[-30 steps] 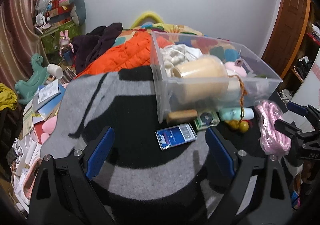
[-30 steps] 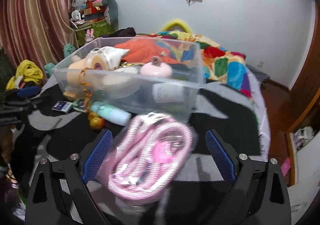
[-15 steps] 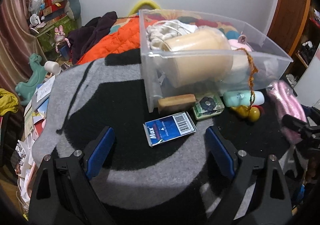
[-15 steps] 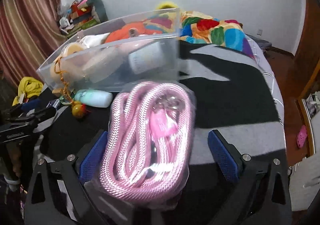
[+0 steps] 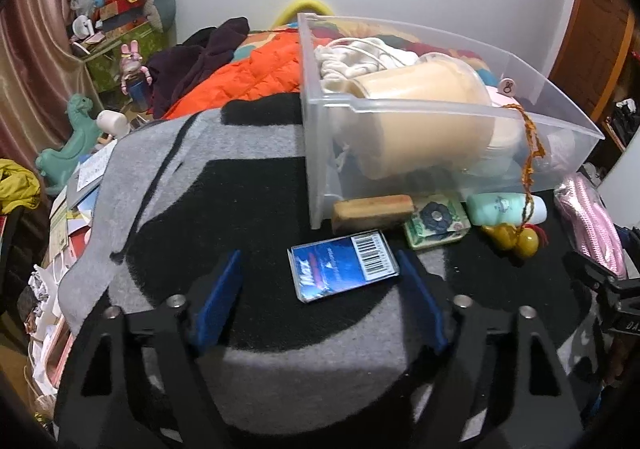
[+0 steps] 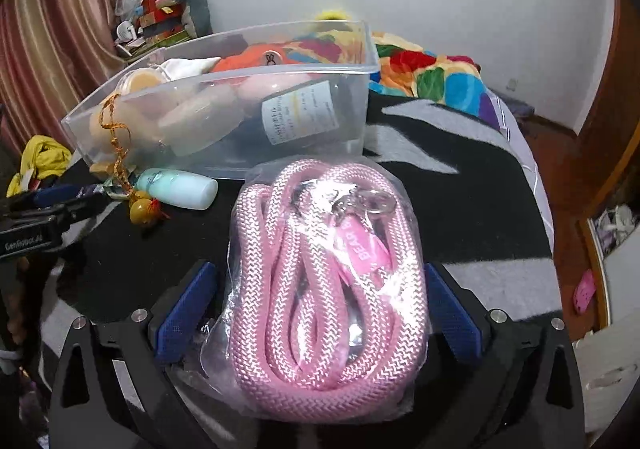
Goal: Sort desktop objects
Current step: 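Grasp the blue Max card with left gripper while right gripper grasps the bagged pink rope, then carry the Max card over the box with left gripper while right gripper carries the pink rope bag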
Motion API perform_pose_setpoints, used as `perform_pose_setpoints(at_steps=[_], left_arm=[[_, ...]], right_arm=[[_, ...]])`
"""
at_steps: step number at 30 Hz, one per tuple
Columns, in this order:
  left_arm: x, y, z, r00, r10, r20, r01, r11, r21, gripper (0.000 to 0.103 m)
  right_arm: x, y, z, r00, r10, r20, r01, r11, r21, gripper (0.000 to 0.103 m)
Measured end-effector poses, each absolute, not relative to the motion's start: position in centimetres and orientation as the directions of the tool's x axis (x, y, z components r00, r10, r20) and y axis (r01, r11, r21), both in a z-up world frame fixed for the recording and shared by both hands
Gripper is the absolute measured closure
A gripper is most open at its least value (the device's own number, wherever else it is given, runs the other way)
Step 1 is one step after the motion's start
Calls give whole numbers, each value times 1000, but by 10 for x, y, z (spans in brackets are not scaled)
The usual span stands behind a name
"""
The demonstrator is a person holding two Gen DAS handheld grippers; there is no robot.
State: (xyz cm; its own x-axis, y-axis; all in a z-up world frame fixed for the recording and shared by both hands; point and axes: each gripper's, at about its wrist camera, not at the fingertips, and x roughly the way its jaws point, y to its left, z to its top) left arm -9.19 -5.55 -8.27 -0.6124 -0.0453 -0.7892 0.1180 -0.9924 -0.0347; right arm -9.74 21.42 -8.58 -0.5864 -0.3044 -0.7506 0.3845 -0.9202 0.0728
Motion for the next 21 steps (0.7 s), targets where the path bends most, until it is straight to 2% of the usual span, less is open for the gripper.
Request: perform_pose_setpoints(at_steps=[4, 6, 10, 21], left_arm=[[-89, -55, -81, -620, -41, -784, 107, -994, -32, 37], [-87, -54, -80, -624, -41, -781, 103, -994, -29, 43], [-81, -53, -78, -626, -39, -779, 100, -994, -31, 55], [-62, -63, -62, -653, 0, -757, 109, -989, -94, 56]], right_arm=[[-99, 224, -82, -588, -323, -742, 383, -919, 96, 29], [-99, 228, -80, -580, -337, -742, 390, -914, 110, 37], [-101, 234, -79, -569, -368, -735, 390, -908, 153, 41], [-96, 246, -64, -577, -438, -690, 387, -890, 241, 44]])
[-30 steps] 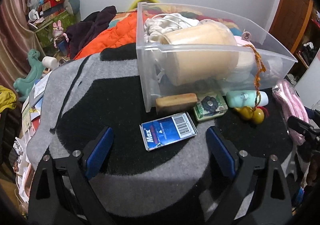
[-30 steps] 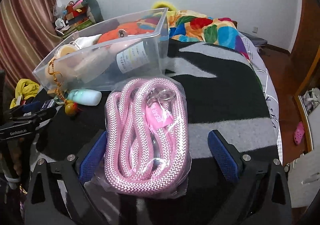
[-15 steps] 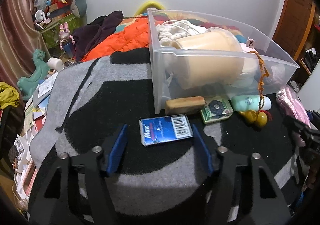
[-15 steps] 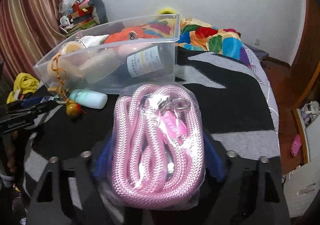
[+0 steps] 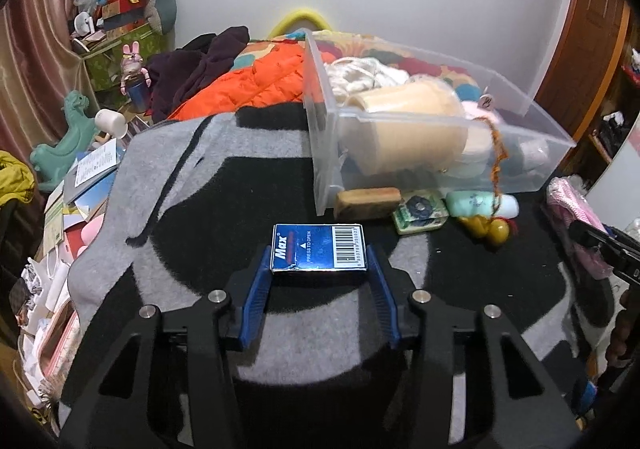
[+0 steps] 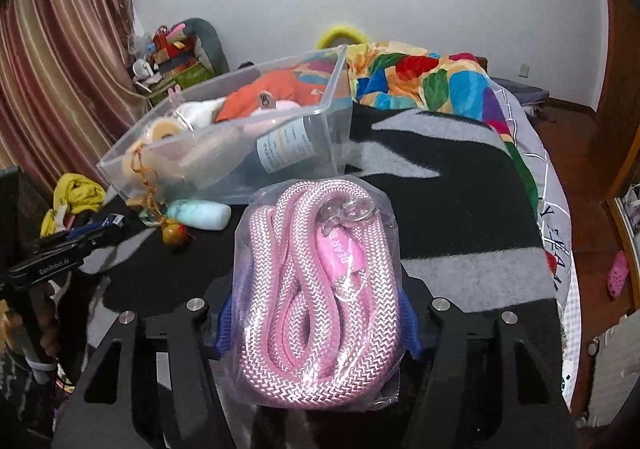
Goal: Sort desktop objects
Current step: 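Carry the Max card over the box with left gripper while right gripper carries the pink rope bag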
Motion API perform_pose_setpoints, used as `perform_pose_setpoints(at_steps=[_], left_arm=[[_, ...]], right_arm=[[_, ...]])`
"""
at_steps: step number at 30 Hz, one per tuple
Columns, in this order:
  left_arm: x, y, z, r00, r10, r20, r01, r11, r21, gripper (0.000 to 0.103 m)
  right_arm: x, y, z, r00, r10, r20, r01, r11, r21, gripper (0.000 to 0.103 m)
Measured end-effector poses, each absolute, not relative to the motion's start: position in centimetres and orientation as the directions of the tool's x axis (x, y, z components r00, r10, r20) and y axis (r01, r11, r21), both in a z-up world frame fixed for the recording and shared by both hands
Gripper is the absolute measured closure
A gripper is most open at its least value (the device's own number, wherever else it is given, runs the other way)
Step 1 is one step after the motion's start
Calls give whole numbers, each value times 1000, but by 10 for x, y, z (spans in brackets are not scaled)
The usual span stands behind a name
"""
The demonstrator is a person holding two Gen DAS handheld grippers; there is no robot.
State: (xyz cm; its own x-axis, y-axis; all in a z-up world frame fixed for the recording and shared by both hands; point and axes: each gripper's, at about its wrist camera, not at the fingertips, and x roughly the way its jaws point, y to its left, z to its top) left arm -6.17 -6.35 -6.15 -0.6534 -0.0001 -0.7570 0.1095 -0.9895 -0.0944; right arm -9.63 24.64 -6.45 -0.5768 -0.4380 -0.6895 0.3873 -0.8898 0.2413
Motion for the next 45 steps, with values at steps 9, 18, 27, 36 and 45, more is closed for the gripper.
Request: perform_pose_setpoints(at_steps=[9, 18, 27, 36, 45], left_arm=[[-54, -53, -39, -702, 21, -712, 63, -994, -92, 56], [-58, -39, -7, -763, 63, -644, -9, -996, -87, 56], [-73, -30, 8, -791, 69, -607, -49, -998, -50, 56], [-81, -37, 19, -799, 108, -591, -56, -993, -105, 56], [-105, -43, 23, -803, 112, -586, -52, -992, -118, 56]], right_arm=[[-86, 249, -47, -600, -447, -663, 410, -884, 225, 44], [-79, 255, -29, -636, -451, -627, 417, -884, 213, 44], [-91, 238, -8, -663, -465, -587, 470, -868, 158, 44], [-109, 200, 7, -650, -518, -555, 557, -822, 115, 44], [-138, 171, 10, -622, -558, -550, 603, -789, 118, 44]])
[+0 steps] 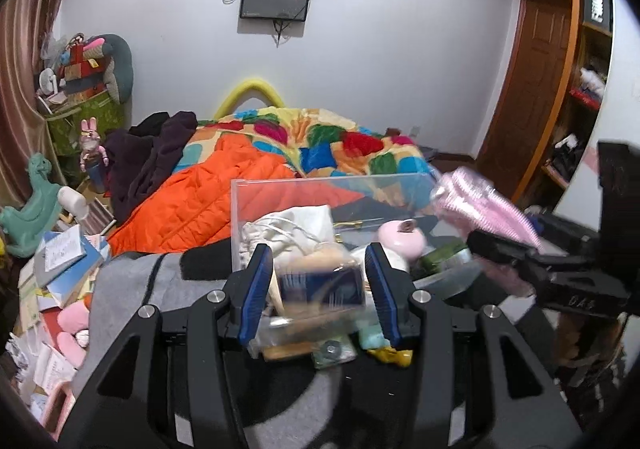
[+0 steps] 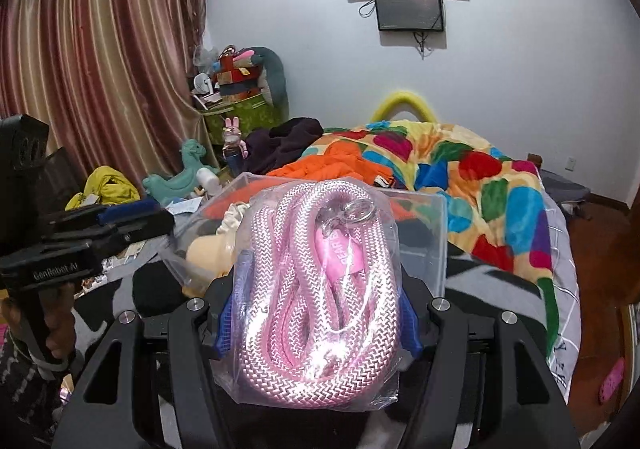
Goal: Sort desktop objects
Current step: 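Carry the Max card over the box with left gripper while right gripper carries the pink rope bag, then open left gripper to drop the Max card in the box while right gripper drops the rope bag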
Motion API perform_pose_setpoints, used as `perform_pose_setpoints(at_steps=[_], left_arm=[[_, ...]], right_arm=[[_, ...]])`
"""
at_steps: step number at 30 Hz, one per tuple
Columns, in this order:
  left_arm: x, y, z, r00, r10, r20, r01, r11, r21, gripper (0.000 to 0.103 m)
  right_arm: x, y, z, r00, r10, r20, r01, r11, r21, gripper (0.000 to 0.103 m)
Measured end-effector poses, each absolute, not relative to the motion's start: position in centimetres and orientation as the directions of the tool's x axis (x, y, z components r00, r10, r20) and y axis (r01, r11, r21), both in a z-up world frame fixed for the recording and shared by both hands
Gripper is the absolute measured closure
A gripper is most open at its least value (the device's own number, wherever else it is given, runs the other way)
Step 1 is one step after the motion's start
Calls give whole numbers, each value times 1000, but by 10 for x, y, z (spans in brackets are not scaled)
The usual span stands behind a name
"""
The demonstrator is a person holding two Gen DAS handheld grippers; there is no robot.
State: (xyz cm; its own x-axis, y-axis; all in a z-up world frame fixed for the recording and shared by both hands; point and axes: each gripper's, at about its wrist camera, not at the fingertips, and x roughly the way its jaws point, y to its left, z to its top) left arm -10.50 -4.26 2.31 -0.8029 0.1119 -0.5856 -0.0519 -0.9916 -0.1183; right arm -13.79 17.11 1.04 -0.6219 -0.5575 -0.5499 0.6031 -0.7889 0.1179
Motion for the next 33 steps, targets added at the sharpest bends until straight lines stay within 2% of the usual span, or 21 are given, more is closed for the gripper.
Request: perform_pose_setpoints(at_steps=[6, 10, 20, 26, 33], left_arm=[[-122, -57, 10, -775, 105, -623, -21, -990, -142, 56], [-119, -65, 9, -779, 121, -615, -15, -985, -174, 56], [-115, -44, 9, -783, 89, -616, -41, -995, -91, 55], [-113, -42, 10, -783, 84, -616, -42, -996, -83, 48], [-105, -53, 16, -793, 78, -605, -21, -995, -101, 47]], right_arm=[[-157, 162, 4, -618, -536, -576, 598, -795, 98, 44], [-168, 161, -3, -610, -522, -596, 585, -804, 106, 44], [-182, 154, -15, -599, -487, -636, 558, -823, 104, 44], [-185, 142, -19, -600, -447, -663, 554, -830, 59, 40], [-182, 139, -15, -607, -428, -670, 541, -840, 47, 38]])
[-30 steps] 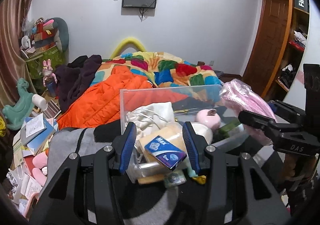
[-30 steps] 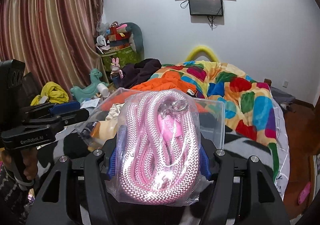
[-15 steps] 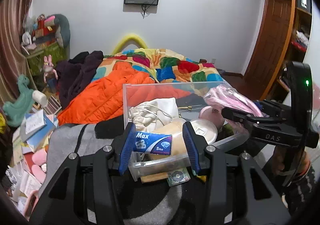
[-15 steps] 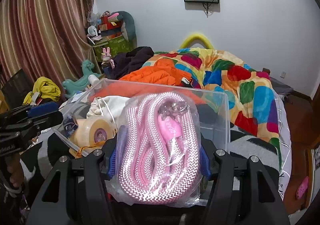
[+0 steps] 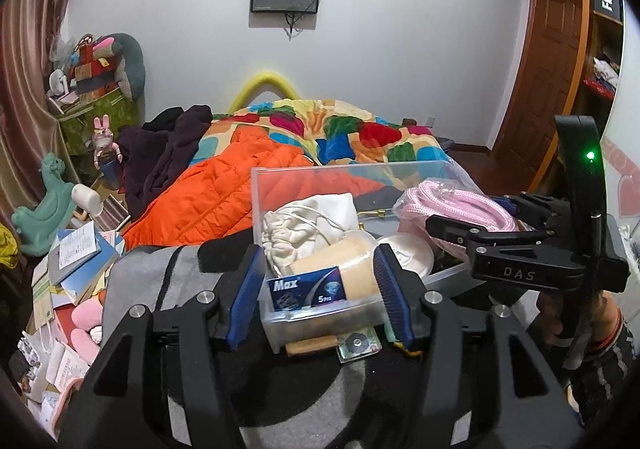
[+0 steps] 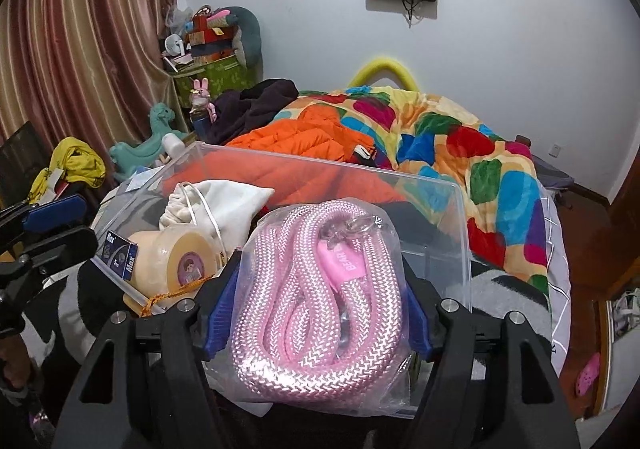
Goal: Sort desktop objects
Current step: 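Open left gripper to drop the Max card in the box while right gripper drops the rope bag, then grasp the yellow bead keychain with right gripper while left gripper grasps the wooden block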
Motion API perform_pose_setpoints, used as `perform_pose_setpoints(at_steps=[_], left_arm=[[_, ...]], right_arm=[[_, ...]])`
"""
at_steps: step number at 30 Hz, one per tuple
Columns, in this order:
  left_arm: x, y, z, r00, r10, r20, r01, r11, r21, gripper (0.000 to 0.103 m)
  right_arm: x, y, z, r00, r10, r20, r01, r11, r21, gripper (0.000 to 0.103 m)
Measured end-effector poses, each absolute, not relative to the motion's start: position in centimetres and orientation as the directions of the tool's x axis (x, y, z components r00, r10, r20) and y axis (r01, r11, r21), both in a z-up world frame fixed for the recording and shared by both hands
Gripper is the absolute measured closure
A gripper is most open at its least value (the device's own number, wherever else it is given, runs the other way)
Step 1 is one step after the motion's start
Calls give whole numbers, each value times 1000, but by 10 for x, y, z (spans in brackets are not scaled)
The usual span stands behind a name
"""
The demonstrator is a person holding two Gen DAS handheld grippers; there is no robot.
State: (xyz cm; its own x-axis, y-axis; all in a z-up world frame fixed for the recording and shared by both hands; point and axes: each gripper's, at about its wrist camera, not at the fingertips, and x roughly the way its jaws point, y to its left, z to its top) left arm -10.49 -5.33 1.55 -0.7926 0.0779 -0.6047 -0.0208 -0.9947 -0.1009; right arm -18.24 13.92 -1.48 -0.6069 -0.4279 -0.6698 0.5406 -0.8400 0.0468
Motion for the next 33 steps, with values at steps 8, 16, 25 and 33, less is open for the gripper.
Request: perform_pose_setpoints(at_steps=[8, 16, 25, 33], left_arm=[[-95, -59, 17, -808, 50, -587, 8, -995, -96, 31], [-86, -56, 6, -789, 25, -614, 21, -998, -67, 23], [-75, -49, -16, -744, 37, -667, -3, -999, -53, 23], [-82, -47, -42, -680, 43, -732, 4, -998, -62, 23]], right_arm=[[-158, 144, 10, -689, -416, -594, 531, -847, -23, 20], [-130, 151, 11, -692, -421, -586, 538, -842, -30, 11], [-91, 146, -12, -655, -431, -621, 611, -785, -100, 11], [-88, 145, -41, -584, -431, -688, 634, -771, -55, 12]])
